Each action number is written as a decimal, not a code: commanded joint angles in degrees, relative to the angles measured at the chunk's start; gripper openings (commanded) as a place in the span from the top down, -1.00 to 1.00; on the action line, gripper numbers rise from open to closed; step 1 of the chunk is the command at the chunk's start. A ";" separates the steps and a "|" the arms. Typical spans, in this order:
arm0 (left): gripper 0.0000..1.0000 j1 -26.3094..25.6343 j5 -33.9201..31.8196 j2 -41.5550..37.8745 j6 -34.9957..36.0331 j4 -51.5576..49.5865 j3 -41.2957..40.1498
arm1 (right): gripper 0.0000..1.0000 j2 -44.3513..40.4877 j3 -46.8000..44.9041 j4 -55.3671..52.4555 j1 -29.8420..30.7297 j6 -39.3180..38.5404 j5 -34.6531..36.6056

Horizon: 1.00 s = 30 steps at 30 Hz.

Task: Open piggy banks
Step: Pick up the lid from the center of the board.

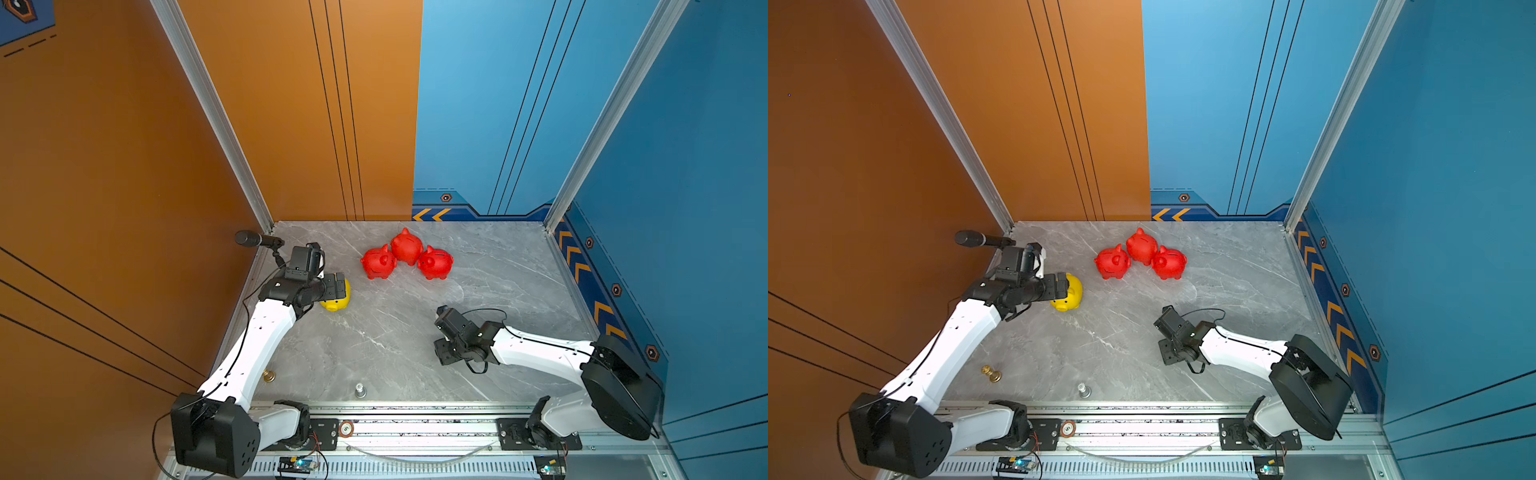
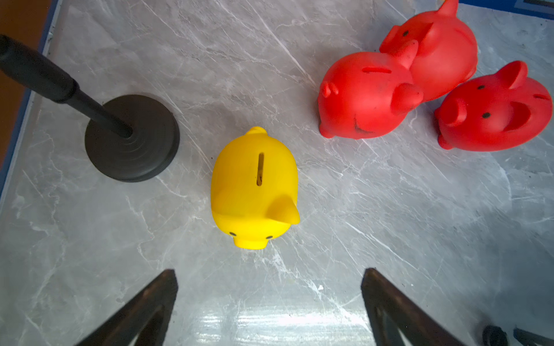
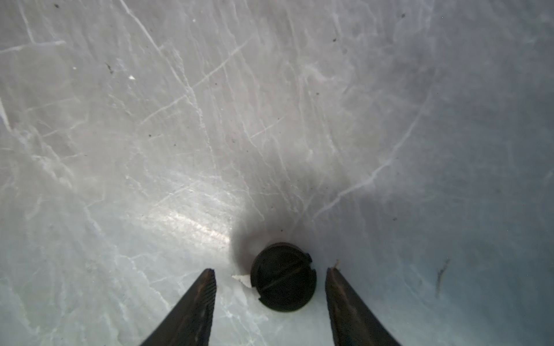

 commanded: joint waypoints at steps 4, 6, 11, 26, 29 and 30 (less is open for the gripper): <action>-0.95 -0.52 4.51 -2.57 -0.05 -0.36 -1.47 | -0.06 2.95 1.81 -0.95 0.64 0.42 3.38; -0.95 -0.43 5.09 -3.39 -0.16 -0.26 -1.47 | -0.02 3.41 2.10 -1.47 0.89 0.42 4.07; -0.95 -0.05 6.05 -5.66 0.02 -0.29 -3.58 | 0.13 3.90 2.56 -2.55 1.86 0.42 5.00; -0.95 0.84 4.45 -19.47 -0.03 -5.73 -11.40 | 0.38 9.52 13.47 4.74 5.64 -9.30 -4.87; -0.95 0.76 2.58 -24.01 -1.54 -6.40 -14.14 | 0.38 15.39 20.24 5.23 7.22 -10.76 -7.05; -0.95 0.42 1.15 -25.53 -2.26 -6.43 -14.76 | 0.38 17.32 22.61 5.82 7.78 -10.94 -7.88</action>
